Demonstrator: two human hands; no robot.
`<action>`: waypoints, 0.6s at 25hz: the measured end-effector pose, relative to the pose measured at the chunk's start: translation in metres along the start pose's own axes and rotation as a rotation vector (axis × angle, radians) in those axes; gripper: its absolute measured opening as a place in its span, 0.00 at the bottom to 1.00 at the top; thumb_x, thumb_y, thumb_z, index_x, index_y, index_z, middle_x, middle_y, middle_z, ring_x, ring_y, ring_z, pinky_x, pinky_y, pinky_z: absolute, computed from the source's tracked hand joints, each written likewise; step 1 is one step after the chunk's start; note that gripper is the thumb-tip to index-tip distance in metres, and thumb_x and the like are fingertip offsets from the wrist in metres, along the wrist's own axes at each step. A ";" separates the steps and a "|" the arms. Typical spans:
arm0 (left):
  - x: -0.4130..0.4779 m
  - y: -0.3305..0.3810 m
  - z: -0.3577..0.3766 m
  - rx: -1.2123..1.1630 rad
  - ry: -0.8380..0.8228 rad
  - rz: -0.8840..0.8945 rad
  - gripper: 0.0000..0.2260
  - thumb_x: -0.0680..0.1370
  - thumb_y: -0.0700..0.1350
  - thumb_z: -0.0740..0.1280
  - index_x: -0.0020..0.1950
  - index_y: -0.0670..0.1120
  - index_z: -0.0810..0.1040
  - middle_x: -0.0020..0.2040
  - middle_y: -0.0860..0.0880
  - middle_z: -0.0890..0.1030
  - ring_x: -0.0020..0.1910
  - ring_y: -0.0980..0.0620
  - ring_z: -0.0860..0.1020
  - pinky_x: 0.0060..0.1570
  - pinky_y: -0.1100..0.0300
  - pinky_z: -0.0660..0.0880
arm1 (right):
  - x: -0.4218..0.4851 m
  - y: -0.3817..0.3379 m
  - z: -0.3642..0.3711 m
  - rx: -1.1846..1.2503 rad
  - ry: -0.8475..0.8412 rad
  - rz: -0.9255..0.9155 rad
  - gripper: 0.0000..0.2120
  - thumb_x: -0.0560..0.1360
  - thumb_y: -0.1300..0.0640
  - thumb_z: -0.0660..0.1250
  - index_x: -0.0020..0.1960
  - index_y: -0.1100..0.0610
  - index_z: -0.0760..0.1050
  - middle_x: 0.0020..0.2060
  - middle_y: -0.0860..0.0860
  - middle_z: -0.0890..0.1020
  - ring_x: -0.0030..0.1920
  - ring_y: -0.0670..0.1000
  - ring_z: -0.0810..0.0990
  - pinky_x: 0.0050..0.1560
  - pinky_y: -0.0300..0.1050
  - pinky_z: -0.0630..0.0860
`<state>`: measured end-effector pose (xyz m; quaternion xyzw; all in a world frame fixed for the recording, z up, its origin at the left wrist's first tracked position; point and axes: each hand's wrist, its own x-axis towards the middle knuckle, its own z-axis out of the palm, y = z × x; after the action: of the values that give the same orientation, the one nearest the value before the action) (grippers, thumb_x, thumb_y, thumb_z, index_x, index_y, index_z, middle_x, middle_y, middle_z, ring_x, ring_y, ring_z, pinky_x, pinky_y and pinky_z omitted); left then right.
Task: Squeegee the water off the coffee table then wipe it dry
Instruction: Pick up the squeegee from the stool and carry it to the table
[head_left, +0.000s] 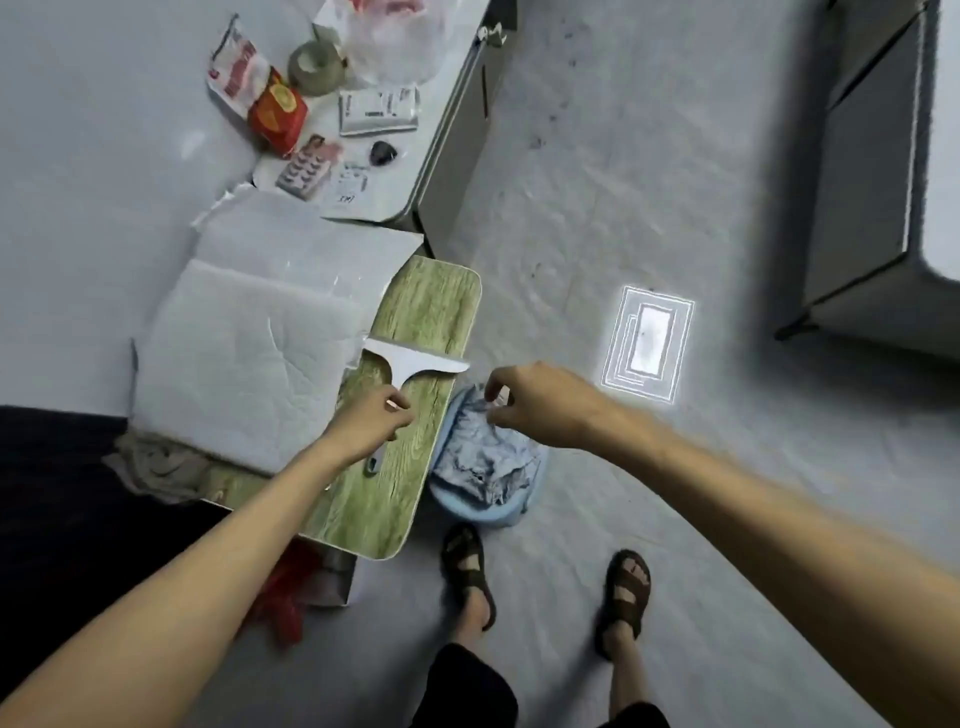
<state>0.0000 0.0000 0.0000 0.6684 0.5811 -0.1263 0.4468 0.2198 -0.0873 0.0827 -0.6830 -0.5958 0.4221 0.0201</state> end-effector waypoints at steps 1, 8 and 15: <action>0.020 -0.013 0.008 -0.041 0.016 -0.029 0.10 0.77 0.48 0.67 0.56 0.45 0.77 0.51 0.44 0.82 0.44 0.46 0.82 0.38 0.57 0.74 | 0.019 0.003 0.014 0.022 -0.001 0.019 0.13 0.76 0.52 0.65 0.59 0.54 0.76 0.54 0.56 0.82 0.51 0.58 0.80 0.47 0.48 0.75; 0.163 -0.107 0.067 0.150 0.166 -0.194 0.30 0.78 0.50 0.66 0.75 0.42 0.59 0.75 0.39 0.64 0.70 0.36 0.68 0.67 0.42 0.68 | 0.123 0.049 0.118 0.208 0.062 0.086 0.10 0.76 0.55 0.65 0.56 0.54 0.78 0.48 0.52 0.82 0.50 0.54 0.80 0.47 0.47 0.75; 0.184 -0.093 0.057 0.326 0.069 -0.115 0.12 0.78 0.50 0.67 0.50 0.41 0.78 0.44 0.44 0.82 0.41 0.44 0.80 0.46 0.53 0.77 | 0.126 0.081 0.119 0.253 0.066 0.179 0.10 0.77 0.54 0.64 0.58 0.52 0.77 0.47 0.52 0.83 0.42 0.50 0.79 0.45 0.46 0.74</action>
<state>-0.0087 0.0725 -0.2011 0.7014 0.6054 -0.2211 0.3044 0.2048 -0.0629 -0.1060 -0.7388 -0.4735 0.4714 0.0877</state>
